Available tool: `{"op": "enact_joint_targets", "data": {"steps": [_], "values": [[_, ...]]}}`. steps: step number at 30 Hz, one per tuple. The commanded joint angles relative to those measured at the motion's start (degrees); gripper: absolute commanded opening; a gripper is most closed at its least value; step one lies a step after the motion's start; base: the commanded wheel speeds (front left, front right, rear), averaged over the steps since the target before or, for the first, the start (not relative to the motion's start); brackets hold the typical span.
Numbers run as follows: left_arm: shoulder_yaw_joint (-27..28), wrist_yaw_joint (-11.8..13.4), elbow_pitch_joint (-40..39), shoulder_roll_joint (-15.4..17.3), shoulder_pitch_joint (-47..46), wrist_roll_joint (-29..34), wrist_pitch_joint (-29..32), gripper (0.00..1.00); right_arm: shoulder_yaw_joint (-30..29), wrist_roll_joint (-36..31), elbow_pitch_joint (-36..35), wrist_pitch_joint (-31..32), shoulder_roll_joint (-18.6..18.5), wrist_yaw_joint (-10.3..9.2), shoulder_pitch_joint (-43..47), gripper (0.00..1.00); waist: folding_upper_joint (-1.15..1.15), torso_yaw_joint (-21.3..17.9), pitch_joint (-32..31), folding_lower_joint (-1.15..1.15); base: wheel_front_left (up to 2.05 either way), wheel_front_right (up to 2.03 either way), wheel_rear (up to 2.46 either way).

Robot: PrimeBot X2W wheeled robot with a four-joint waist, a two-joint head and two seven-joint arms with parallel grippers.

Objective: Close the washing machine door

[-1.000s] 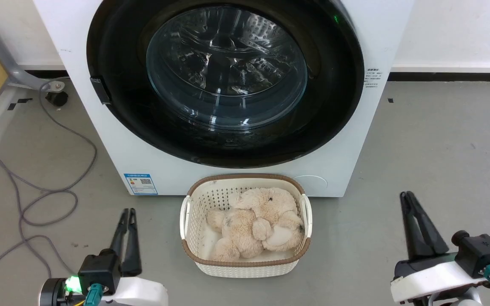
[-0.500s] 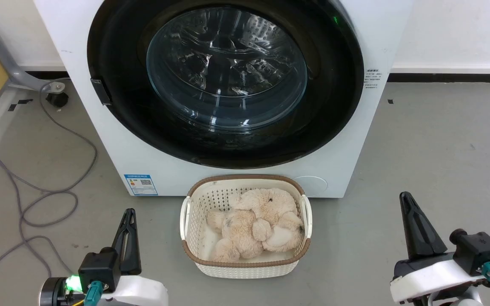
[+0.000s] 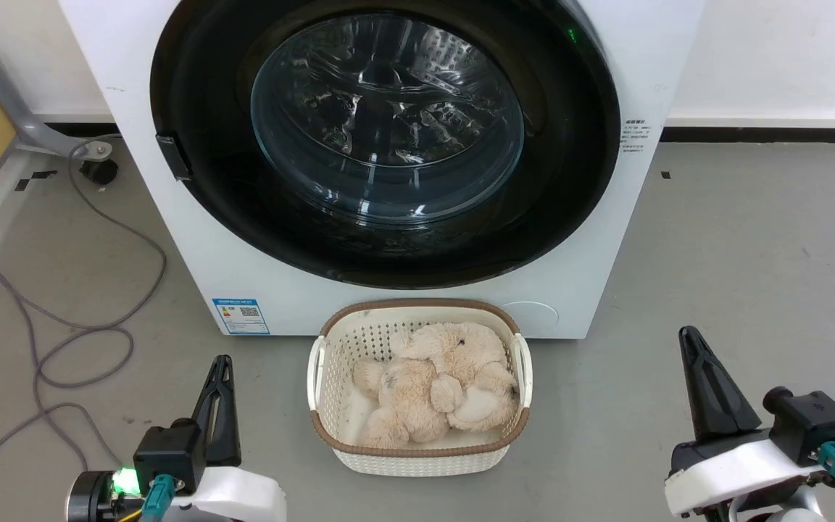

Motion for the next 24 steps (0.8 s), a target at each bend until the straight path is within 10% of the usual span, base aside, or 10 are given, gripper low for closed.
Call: {"op": "enact_joint_targets", "data": {"steps": [1, 24], "values": [[0.1, -0.3, -0.4, 0.0, 0.0, 0.4, 0.5, 0.00, 0.0, -0.8, -0.5, 0.5, 0.1, -0.01, 0.8, 0.00, 0.00, 0.0, 0.0, 0.00, 0.00, 0.00, 0.00], [0.4, -1.2, -1.5, 0.0, 0.0, 0.7, 3.3, 0.00, 0.1, -2.3, -1.8, 3.3, 0.2, -0.02, 1.4, 0.00, 0.00, 0.2, -0.3, 0.00, 0.00, 0.00, 0.00]]}}
